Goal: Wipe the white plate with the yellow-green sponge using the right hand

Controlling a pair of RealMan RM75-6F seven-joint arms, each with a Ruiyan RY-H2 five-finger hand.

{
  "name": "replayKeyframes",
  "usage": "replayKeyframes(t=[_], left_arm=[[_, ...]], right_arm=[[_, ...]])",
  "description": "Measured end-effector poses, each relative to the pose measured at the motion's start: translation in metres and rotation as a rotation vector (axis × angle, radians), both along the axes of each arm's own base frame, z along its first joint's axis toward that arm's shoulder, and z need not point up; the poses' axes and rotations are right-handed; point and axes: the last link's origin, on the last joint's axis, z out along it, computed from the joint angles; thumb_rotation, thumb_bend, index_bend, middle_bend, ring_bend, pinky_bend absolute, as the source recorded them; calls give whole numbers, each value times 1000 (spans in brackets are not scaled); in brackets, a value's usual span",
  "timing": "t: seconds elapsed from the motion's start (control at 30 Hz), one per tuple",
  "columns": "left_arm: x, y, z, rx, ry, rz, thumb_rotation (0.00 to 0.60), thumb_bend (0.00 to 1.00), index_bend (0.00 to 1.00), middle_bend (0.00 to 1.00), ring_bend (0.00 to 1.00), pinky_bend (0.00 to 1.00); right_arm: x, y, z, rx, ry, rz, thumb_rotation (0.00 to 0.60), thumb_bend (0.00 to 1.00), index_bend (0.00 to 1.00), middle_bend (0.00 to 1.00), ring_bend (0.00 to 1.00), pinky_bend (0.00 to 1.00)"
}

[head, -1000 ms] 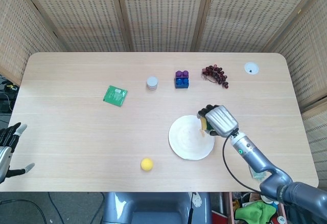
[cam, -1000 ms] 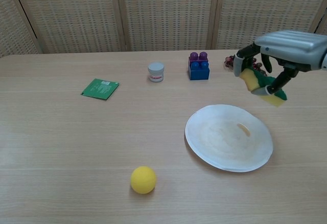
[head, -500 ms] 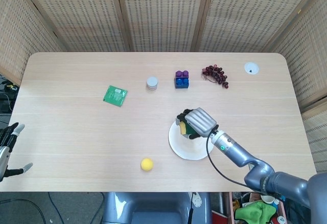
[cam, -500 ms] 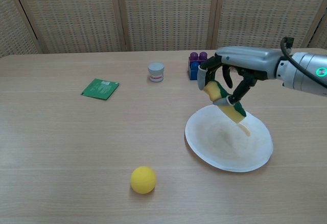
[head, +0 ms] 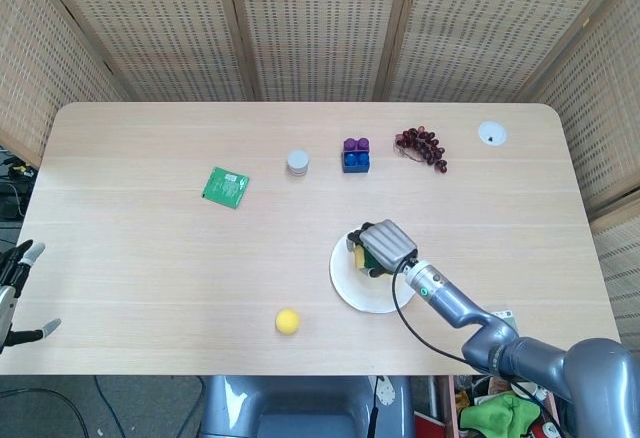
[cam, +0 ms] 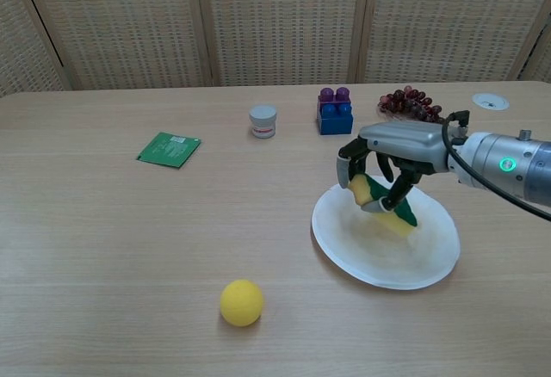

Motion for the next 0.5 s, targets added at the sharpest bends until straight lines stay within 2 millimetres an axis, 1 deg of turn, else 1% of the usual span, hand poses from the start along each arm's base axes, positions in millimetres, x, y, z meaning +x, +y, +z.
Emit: replayKeyframes(t=[0.13,0.3,0.5], left_arm=[[0,0,-1,-4,2,2,600,0,0,0,0,0],[-1,0,0,0,1,3,600,0,0,0,0,0],[-1,0,0,0,0,3,600,0,0,0,0,0]], right_arm=[[-7,1,-6,6,12,-13,600,301,427,472,358,535],[-14,3,-15,14,30,-28,600,302,427,472,358,535],[-24,3,-19,14,39,-50,600,302,427,472,358,535]])
